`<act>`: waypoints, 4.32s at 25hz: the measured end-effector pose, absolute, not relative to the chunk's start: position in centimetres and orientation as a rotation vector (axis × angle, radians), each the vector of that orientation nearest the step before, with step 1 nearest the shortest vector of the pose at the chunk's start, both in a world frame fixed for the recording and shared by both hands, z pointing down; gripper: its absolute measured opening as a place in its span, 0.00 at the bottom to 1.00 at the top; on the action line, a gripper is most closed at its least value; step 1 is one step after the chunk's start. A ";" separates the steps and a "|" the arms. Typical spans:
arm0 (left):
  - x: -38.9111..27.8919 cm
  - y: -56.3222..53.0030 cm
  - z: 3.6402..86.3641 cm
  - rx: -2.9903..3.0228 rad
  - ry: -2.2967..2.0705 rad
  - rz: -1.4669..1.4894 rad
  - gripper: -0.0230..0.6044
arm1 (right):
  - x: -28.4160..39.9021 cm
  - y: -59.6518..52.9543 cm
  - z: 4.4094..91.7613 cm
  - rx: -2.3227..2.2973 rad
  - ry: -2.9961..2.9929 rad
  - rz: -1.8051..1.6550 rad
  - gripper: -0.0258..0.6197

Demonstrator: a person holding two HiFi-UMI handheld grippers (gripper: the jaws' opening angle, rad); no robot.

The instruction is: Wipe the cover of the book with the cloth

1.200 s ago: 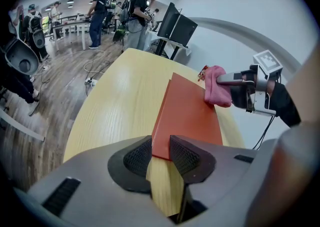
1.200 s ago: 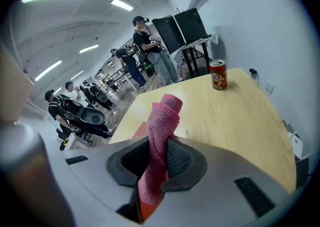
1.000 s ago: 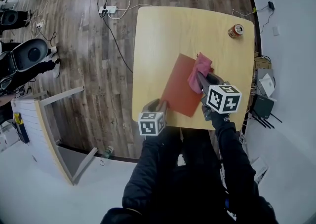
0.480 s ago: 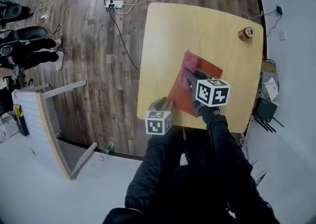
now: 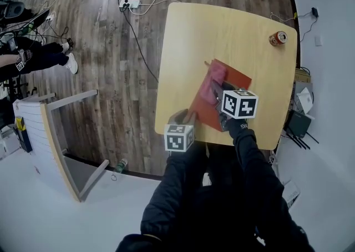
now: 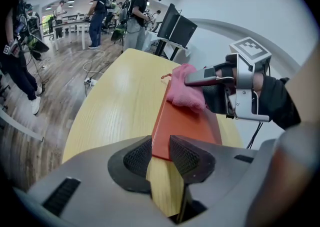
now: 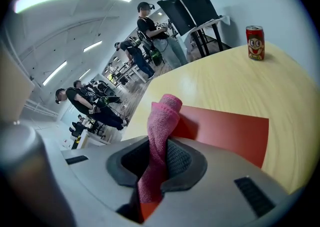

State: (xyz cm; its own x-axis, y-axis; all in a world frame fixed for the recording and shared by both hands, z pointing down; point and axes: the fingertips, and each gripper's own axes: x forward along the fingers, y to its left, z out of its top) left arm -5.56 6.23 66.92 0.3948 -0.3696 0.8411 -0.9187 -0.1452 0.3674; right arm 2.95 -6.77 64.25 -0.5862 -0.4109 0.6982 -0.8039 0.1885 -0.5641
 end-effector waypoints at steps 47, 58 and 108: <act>-5.2 6.5 66.9 1.686 -1.165 0.746 0.25 | 7.3 -3.8 59.4 1.196 -2.158 1.381 0.16; -5.3 6.4 66.8 1.685 -1.152 0.724 0.25 | 1.0 -4.5 60.7 1.093 -2.172 1.432 0.16; -5.4 6.3 66.7 1.672 -1.169 0.767 0.25 | 12.7 0.9 63.8 1.213 -1.971 1.396 0.16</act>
